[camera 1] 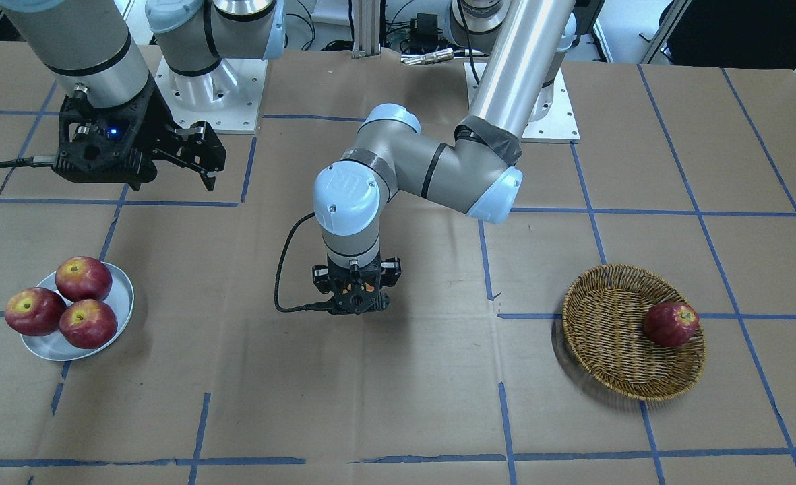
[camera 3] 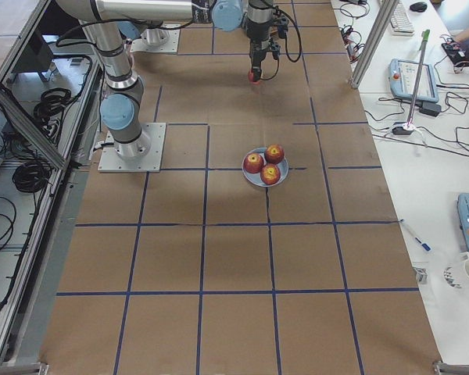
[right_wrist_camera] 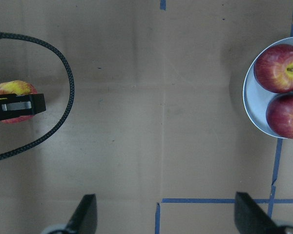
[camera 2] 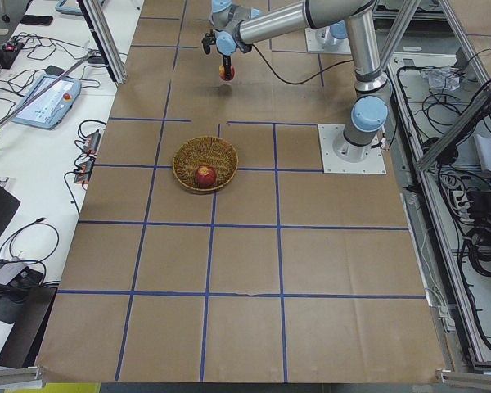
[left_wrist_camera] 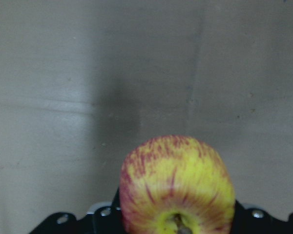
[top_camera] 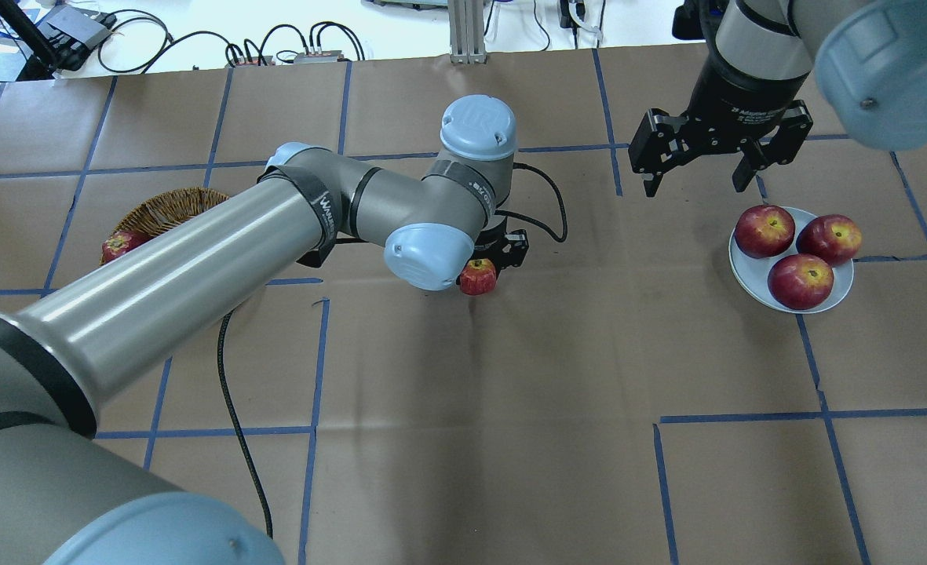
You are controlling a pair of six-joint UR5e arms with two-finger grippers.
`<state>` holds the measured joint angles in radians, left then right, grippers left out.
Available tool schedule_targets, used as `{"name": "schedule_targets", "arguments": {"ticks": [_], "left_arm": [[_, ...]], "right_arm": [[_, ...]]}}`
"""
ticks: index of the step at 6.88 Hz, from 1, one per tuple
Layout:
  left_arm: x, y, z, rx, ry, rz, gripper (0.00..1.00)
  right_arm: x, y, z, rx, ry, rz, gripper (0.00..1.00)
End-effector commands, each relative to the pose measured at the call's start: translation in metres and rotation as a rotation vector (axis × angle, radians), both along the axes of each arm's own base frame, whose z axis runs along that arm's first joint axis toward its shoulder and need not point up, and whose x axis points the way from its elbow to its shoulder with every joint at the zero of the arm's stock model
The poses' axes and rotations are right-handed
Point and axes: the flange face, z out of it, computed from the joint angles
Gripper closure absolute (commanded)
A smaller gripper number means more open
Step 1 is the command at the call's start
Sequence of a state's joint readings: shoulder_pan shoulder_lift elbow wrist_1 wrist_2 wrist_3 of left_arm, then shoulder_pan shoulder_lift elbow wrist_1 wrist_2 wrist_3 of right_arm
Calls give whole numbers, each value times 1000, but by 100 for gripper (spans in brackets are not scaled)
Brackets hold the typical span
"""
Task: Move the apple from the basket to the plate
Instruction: 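Carry the apple with the left gripper toward table center while right arm reaches over, then grasp the apple with the right gripper while left gripper releases and returns to basket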
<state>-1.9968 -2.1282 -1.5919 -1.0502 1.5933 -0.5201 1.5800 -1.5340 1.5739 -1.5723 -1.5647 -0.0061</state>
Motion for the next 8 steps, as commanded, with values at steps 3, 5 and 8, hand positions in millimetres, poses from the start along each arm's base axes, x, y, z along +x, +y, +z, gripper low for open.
{"name": "schedule_targets", "arguments": {"ticks": [3,5,8], "left_arm": [[-2,0,-11,-4,2,-10,1],[-1,2,16,-29,8,-24,1],[85,13,159,-52,13,-102,1]], "right_arm": [[0,0,0,0,0,0,0],[0,0,0,0,0,0,0],[0,0,1,-2,0,0,0]]}}
